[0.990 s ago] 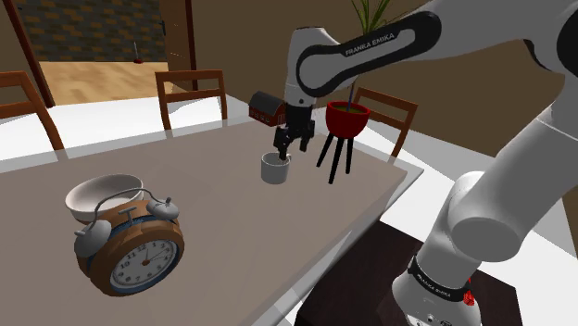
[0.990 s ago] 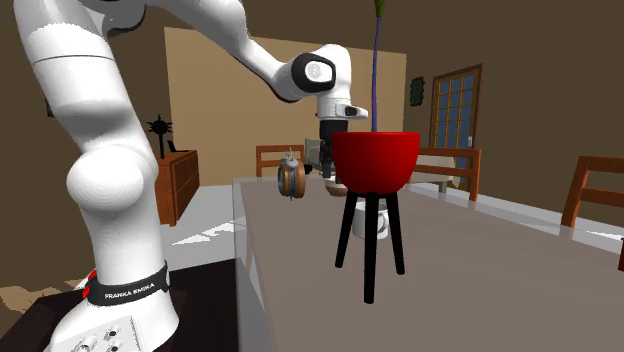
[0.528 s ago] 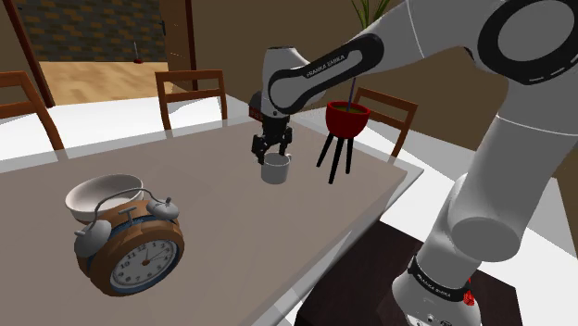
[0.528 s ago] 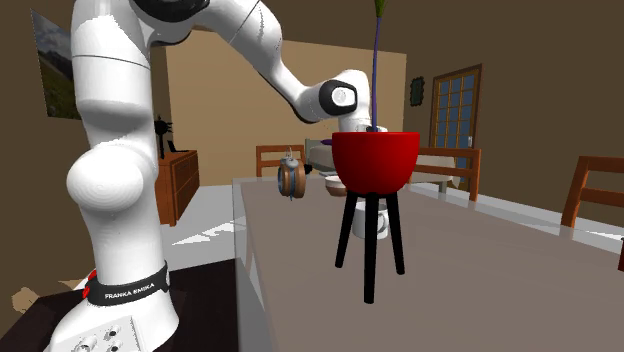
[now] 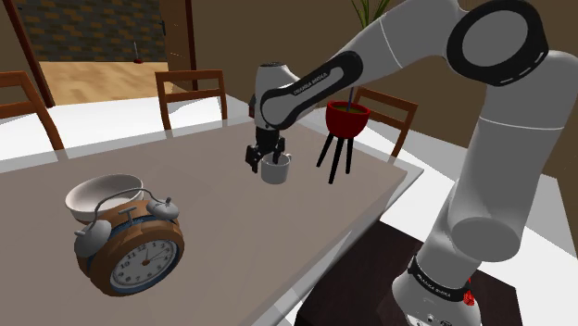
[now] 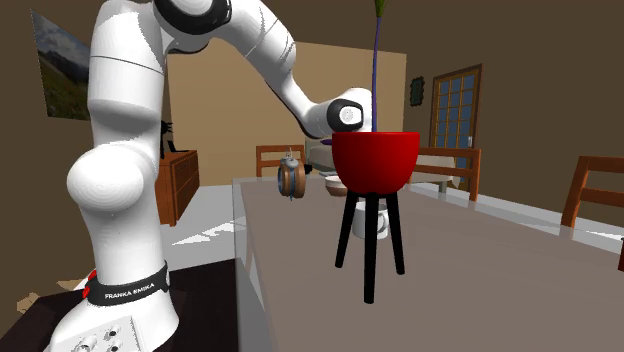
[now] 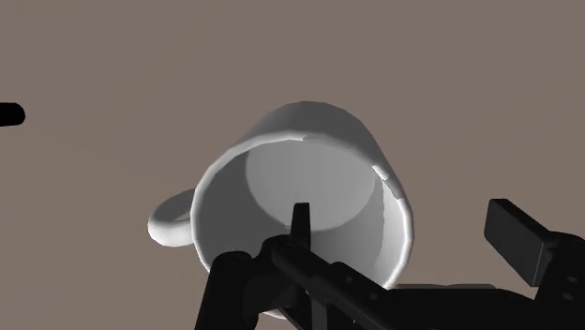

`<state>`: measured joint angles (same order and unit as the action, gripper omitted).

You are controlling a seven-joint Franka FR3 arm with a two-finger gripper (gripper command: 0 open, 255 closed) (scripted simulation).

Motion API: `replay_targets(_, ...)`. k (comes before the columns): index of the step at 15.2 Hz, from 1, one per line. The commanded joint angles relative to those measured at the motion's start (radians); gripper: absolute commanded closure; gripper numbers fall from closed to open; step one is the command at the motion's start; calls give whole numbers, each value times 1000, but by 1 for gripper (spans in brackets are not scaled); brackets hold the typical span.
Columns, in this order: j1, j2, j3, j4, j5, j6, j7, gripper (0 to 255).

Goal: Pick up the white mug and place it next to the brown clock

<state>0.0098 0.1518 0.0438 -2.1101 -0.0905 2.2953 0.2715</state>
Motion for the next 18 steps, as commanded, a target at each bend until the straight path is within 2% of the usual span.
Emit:
replay_targets(1,0,12,-1,-8,-2,21,1,0)
replay_targets(9,0,12,-1,-8,-2,20,1,0)
replay_targets(10,0,12,-1,-8,-2,20,1,255)
replay_targets(18,0,12,-1,-8,-2,20,1,255)
